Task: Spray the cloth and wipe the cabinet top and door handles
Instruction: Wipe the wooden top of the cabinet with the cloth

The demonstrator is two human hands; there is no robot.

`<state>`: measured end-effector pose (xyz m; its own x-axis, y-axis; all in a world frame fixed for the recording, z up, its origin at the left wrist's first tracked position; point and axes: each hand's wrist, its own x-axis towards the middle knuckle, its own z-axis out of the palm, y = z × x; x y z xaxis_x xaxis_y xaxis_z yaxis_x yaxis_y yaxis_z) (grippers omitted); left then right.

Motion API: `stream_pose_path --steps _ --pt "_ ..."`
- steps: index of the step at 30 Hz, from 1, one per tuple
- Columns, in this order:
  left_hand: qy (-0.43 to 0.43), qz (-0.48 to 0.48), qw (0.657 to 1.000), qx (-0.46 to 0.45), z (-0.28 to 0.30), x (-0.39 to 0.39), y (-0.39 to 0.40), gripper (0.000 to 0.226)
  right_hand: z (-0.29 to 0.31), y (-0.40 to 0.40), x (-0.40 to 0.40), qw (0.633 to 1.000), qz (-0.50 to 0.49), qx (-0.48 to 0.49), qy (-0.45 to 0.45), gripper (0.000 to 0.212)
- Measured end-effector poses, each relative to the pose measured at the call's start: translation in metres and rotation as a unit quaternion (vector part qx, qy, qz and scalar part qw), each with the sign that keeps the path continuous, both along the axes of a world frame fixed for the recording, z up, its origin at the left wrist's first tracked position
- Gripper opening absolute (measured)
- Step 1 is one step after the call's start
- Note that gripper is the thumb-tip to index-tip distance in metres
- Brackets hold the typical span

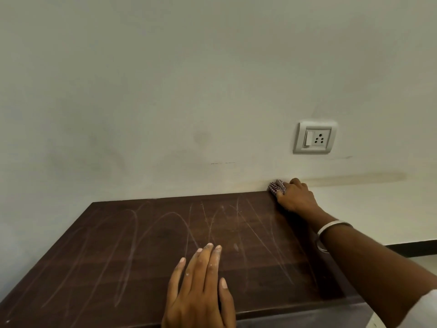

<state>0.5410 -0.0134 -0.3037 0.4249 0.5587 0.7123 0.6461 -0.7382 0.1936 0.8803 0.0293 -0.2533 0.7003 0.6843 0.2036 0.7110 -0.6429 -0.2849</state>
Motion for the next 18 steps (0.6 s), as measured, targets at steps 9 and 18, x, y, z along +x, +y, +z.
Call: stream_pose_path --steps 9,18 --pt "-0.011 0.001 1.0 -0.01 0.002 0.0 -0.003 0.047 -0.003 0.005 -0.032 0.998 0.061 0.001 0.014 0.056" --pt "-0.016 -0.005 1.0 0.0 0.004 0.0 -0.003 0.047 -0.001 -0.021 -0.005 0.997 -0.023 0.024 0.074 0.054"
